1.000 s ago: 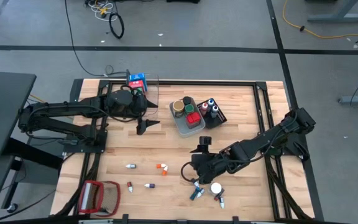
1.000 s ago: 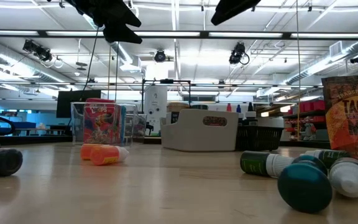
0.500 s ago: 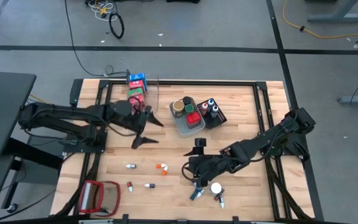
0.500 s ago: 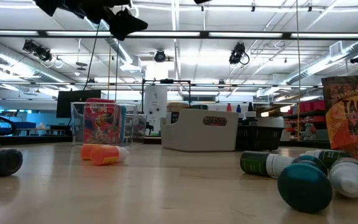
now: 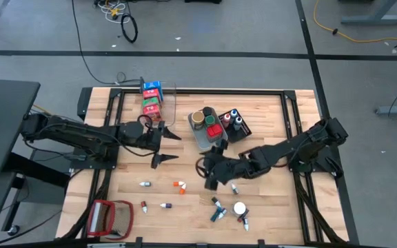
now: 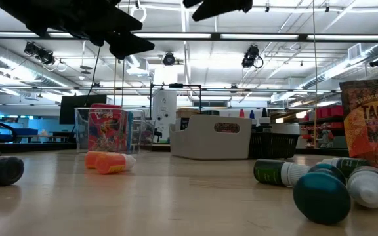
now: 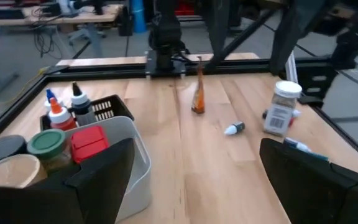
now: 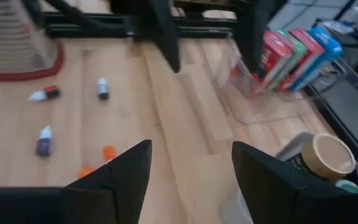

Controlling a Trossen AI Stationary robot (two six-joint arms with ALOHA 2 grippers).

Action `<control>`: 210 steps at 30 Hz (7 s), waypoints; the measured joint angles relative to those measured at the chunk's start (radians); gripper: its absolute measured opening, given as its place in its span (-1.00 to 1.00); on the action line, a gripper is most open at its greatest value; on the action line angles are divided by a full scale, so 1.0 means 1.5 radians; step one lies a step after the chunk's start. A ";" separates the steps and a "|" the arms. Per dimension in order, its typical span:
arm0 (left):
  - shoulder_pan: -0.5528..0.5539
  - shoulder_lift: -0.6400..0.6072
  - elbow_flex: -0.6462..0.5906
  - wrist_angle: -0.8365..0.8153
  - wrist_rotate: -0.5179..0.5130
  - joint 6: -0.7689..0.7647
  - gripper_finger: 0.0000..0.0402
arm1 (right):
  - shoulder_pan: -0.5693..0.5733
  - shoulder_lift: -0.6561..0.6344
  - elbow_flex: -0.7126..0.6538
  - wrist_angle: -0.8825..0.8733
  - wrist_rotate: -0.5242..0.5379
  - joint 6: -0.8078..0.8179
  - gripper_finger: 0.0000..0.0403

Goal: Pick & Place Kitchen Items
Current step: Put the white seasoning bottle into the gray bin

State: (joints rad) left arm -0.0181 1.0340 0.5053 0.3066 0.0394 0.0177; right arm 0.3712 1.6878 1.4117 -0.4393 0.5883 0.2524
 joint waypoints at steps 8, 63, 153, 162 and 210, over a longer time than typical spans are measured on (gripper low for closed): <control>0.000 0.000 0.000 -0.001 0.001 -0.007 0.77 | -0.031 0.003 -0.001 0.007 -0.098 -0.001 0.13; 0.000 0.000 0.000 0.000 0.001 -0.009 0.77 | 0.243 -0.238 -0.406 0.357 -0.005 -0.018 -0.21; 0.000 0.000 0.000 -0.001 0.001 -0.010 0.77 | 0.335 -0.046 -0.585 0.778 0.088 0.083 0.47; 0.000 0.000 0.000 -0.001 0.001 -0.009 0.77 | 0.340 -0.047 -0.585 0.724 0.070 0.071 0.62; 0.000 0.000 0.000 0.016 0.001 0.000 0.77 | -0.053 -0.034 -0.483 0.891 0.087 -0.165 0.06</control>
State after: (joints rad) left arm -0.0183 1.0338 0.5056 0.3304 0.0410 0.0178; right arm 0.2915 1.6363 0.6866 0.8967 0.7190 0.0053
